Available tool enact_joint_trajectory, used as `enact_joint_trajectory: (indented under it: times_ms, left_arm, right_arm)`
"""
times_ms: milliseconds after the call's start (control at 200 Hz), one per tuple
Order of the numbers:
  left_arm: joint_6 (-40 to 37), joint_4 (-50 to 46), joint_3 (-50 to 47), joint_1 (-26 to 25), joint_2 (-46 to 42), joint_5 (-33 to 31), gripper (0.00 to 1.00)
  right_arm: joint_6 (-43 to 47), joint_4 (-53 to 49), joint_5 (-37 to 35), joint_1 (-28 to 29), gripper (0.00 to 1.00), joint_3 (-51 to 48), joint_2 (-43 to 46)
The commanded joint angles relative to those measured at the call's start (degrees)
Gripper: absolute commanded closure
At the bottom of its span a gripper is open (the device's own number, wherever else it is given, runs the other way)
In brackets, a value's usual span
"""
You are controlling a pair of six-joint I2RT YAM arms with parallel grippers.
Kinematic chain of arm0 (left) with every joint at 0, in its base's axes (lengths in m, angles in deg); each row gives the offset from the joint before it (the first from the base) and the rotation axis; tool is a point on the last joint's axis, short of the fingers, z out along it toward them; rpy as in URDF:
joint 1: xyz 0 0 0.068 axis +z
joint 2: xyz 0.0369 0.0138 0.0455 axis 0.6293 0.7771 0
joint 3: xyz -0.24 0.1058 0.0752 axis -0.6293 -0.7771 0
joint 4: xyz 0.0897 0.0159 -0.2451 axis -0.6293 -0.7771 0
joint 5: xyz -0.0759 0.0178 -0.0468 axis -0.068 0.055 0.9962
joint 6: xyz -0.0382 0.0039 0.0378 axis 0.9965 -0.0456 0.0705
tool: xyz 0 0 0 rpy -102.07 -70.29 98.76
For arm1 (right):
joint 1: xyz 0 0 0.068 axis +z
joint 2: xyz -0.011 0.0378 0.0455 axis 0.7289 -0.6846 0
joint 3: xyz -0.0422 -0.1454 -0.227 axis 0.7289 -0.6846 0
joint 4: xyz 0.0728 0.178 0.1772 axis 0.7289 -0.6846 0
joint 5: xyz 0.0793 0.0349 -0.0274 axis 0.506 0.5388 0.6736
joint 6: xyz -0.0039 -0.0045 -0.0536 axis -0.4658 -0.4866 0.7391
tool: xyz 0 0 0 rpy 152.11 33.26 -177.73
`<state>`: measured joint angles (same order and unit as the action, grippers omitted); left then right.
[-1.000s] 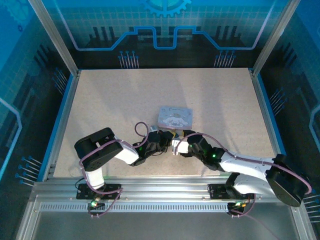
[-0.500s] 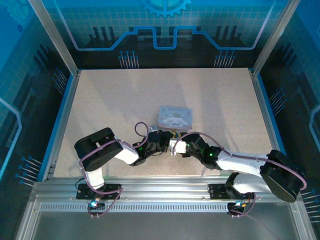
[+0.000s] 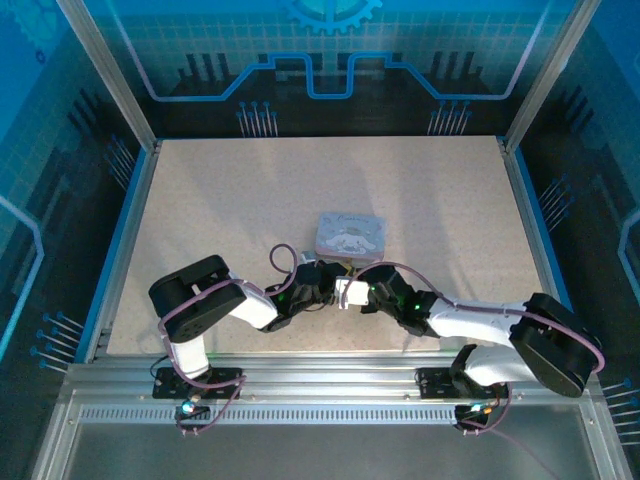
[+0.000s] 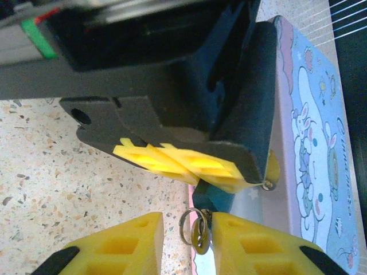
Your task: Unlock the padlock with the key
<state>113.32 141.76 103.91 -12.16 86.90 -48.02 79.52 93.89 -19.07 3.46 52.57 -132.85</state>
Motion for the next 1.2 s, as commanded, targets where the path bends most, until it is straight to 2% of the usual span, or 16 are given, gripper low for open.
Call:
enact_joint_trajectory:
  times_ms: [0,280,470,805,930,1195]
  left_arm:
    - [-0.4,3.1,0.3,0.4,0.0,0.6,0.96]
    - [-0.4,3.0,0.5,0.3,0.0,0.7,0.96]
    - [-0.3,2.9,0.3,0.4,-0.4,0.6,0.96]
    - [-0.8,2.2,0.0,0.6,-1.0,0.5,0.96]
    - [-0.8,2.2,0.2,0.6,-1.0,0.5,0.96]
    - [-0.9,2.2,-0.1,0.6,-1.1,0.4,0.96]
  right_arm:
    - [0.3,2.7,-1.4,0.8,0.75,1.6,-0.7]
    - [-0.1,5.6,-5.5,0.8,0.85,1.4,-2.3]
    - [-3.5,5.9,-7.4,0.8,1.0,2.5,-1.4]
    - [-16.9,1.5,-5.6,1.7,1.0,5.0,-0.1]
    - [-20.2,-3.3,-3.9,2.1,1.0,7.8,-0.2]
    - [-31.2,-3.9,-0.2,1.4,1.0,9.0,-0.4]
